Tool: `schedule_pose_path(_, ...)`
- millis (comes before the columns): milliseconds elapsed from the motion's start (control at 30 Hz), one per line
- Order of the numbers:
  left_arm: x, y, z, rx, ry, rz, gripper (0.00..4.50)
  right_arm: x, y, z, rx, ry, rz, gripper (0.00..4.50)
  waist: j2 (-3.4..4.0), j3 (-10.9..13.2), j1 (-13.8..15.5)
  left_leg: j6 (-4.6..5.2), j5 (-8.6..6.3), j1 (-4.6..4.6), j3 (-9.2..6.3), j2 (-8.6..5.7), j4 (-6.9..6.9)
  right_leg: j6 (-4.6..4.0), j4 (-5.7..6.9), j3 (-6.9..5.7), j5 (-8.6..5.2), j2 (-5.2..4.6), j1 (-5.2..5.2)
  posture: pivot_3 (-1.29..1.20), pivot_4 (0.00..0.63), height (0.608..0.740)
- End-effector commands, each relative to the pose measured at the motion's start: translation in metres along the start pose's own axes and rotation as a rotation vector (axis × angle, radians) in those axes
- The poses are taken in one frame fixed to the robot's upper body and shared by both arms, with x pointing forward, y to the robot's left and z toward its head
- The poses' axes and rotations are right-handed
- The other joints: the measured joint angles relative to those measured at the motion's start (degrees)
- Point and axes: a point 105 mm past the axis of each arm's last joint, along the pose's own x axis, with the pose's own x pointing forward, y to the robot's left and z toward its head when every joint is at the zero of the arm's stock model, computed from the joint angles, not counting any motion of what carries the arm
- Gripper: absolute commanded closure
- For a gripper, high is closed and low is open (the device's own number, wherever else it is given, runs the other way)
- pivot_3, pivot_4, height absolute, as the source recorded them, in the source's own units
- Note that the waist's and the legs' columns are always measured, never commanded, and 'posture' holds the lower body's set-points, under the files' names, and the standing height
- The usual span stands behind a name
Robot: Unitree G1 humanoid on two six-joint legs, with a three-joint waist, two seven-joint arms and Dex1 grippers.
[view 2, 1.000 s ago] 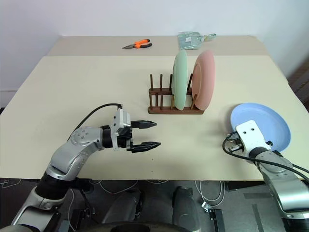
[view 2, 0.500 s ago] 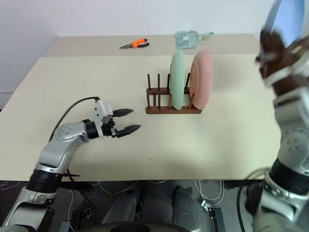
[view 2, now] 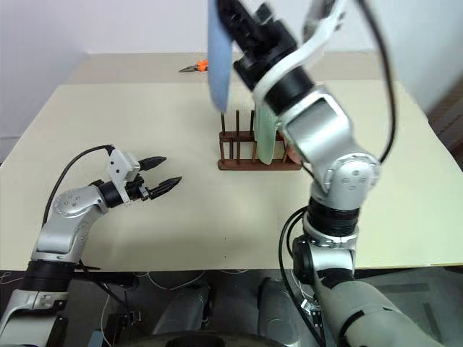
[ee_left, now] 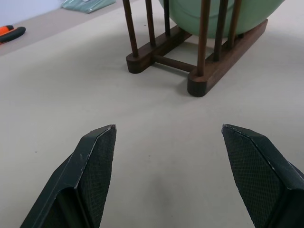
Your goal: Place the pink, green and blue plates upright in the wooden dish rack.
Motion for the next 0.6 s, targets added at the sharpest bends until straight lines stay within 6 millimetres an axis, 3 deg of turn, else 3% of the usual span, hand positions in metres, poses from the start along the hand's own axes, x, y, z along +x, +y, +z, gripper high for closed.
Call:
schedule_pose_path(33,-0.003,0.001,0.015,0.042,-0.038,0.015,0.85,0.002,-0.005,-0.003,0.009,-0.017,-0.026,4.48,0.01,0.0,-0.15,0.0,0.0,0.0,0.02,0.0,0.0,0.0,0.01,0.01,0.0,0.0,-0.02,0.0,0.15,0.74)
schedule_pose_path(533,0.002,-0.006,0.018,0.031,-0.044,-0.003,0.85,0.012,-0.063,-0.019,0.045,0.029,-0.206,4.48,0.02,0.0,-0.45,0.0,0.0,0.02,0.07,0.03,-0.02,-0.01,0.08,0.03,0.0,0.09,-0.07,0.0,0.15,0.74)
schedule_pose_path(600,0.003,-0.007,0.018,0.03,-0.045,-0.006,0.85,0.014,-0.066,-0.019,0.01,0.038,-0.204,3.82,0.02,0.0,-0.44,0.0,0.0,0.02,0.08,0.03,-0.01,-0.01,0.07,0.04,0.0,0.09,-0.06,0.0,0.15,0.74)
